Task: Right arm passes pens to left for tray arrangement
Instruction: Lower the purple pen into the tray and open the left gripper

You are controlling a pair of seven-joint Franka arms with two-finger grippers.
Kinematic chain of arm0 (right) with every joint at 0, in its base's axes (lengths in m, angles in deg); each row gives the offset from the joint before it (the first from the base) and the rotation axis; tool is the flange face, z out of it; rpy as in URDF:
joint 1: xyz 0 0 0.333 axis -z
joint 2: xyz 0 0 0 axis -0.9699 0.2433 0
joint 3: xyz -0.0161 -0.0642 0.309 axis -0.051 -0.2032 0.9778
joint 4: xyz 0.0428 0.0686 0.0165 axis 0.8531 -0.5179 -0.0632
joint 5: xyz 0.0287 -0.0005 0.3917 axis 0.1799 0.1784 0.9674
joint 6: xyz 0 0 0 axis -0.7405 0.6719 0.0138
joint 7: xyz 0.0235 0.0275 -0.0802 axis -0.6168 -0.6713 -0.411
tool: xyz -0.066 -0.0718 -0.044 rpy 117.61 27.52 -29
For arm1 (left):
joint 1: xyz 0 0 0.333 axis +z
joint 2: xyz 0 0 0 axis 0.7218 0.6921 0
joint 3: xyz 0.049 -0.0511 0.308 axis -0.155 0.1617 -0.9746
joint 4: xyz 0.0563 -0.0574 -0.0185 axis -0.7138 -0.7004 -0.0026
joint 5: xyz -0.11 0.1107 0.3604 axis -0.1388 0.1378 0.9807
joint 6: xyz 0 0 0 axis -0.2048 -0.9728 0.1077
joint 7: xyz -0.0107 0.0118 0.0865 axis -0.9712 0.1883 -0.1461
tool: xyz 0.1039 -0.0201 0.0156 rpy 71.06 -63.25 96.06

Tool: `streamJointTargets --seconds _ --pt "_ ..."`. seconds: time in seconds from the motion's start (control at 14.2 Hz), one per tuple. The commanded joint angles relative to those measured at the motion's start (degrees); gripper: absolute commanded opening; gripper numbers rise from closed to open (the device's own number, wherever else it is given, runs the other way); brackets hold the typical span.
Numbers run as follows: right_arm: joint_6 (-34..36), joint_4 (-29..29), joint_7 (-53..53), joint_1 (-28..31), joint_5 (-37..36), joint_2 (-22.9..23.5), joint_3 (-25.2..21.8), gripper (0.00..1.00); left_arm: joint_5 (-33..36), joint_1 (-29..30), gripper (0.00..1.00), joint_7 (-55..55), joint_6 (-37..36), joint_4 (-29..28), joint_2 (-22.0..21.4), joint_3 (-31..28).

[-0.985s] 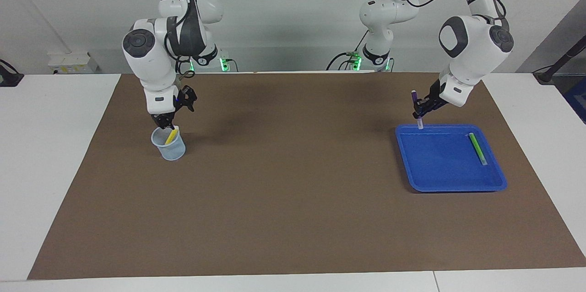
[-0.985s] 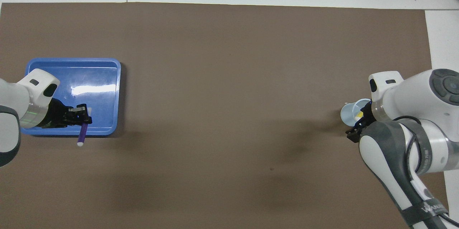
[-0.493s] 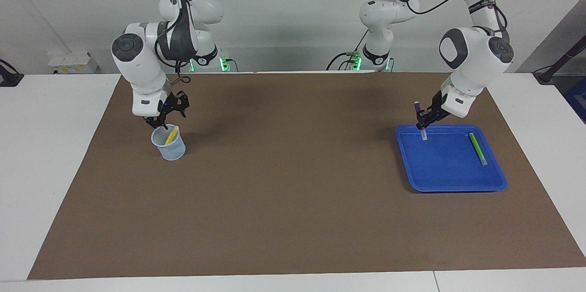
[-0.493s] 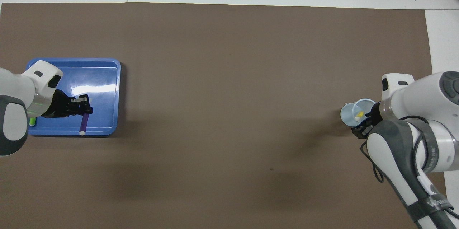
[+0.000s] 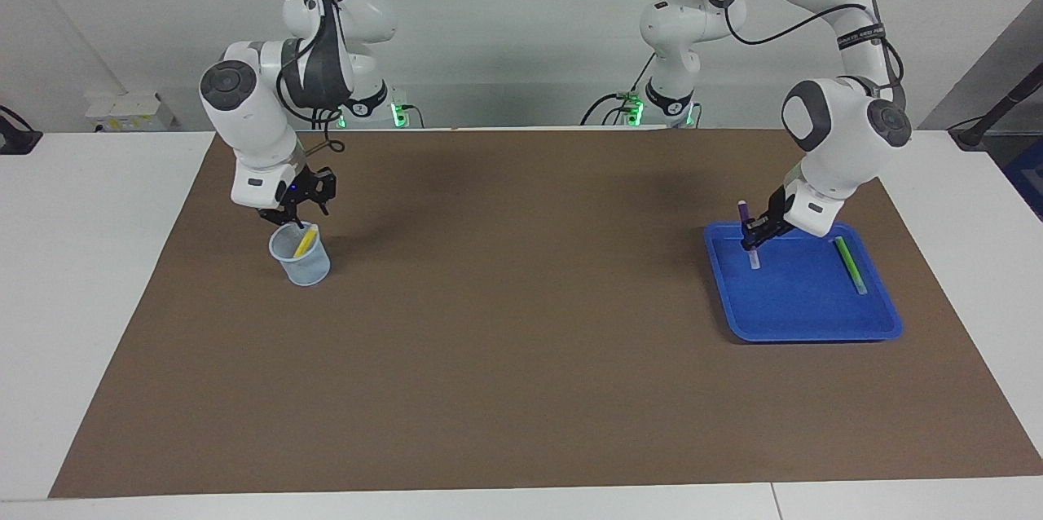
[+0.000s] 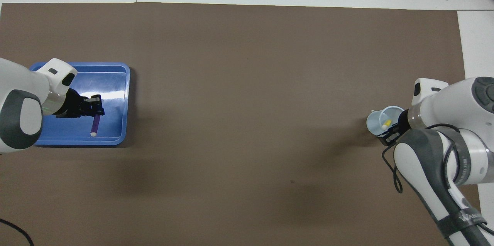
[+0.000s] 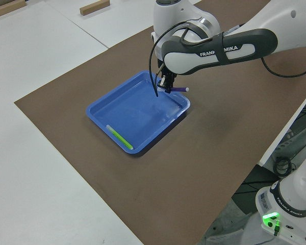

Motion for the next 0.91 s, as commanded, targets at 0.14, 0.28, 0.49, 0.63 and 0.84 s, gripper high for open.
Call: streamJointTargets --seconds 0.14,0.28,0.49,0.63,0.84 --pt "-1.3 -0.3 3.6 0.8 -0.4 0.2 0.6 0.64 2.8 0.4 0.00 -0.5 1.6 5.8 6.7 0.2" --pt "-2.1 -0.5 5.3 0.3 -0.4 0.2 0.6 0.63 4.1 0.3 0.00 -0.6 3.0 5.6 7.5 0.3" --pt "-4.2 -0.9 6.0 0.1 -0.4 1.9 0.6 0.55 4.5 0.3 0.00 -1.3 3.8 4.7 8.5 0.2" --pt "-6.4 -0.9 6.1 0.1 -0.4 4.4 0.6 0.55 4.5 -0.1 0.00 -2.1 3.6 1.3 8.1 0.3" --pt "-5.1 -0.6 6.0 0.7 -0.5 4.3 0.6 0.55 4.6 -0.7 0.00 -3.1 4.7 -1.4 7.7 0.2"
